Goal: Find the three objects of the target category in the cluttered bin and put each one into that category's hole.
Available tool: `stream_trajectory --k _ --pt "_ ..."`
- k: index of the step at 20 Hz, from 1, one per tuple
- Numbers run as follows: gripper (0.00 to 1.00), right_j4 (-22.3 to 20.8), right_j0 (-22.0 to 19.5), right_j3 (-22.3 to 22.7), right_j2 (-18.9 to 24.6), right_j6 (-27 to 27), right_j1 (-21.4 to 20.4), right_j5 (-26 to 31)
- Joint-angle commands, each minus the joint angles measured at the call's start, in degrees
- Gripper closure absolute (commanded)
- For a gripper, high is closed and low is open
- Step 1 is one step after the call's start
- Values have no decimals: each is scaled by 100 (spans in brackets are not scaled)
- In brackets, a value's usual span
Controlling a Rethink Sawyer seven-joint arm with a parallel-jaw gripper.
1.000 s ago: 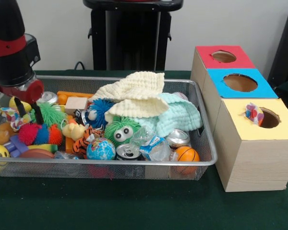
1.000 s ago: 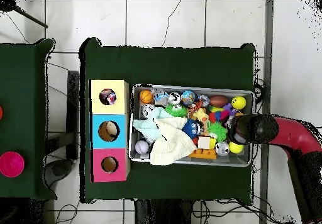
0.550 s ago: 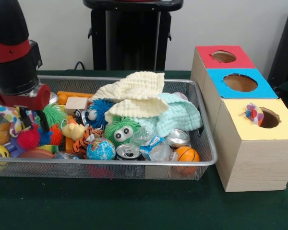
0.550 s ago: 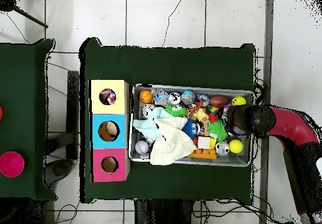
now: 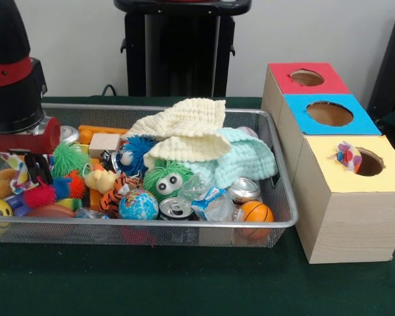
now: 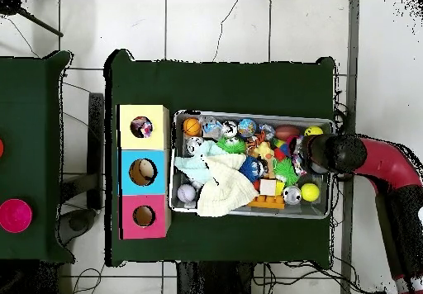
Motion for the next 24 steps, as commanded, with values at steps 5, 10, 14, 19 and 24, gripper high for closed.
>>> stream_trajectory --k 5,10,14,19,24 --pt "100 294 -195 259 -45 -1079 -283 431" --pt "100 605 -255 1280 -98 -360 -1223 296" --pt "100 1230 -143 2130 -207 355 -2397 565" --pt "100 1686 220 2379 -561 660 -3083 984" --pt "100 1765 434 2552 -870 812 -3115 596"
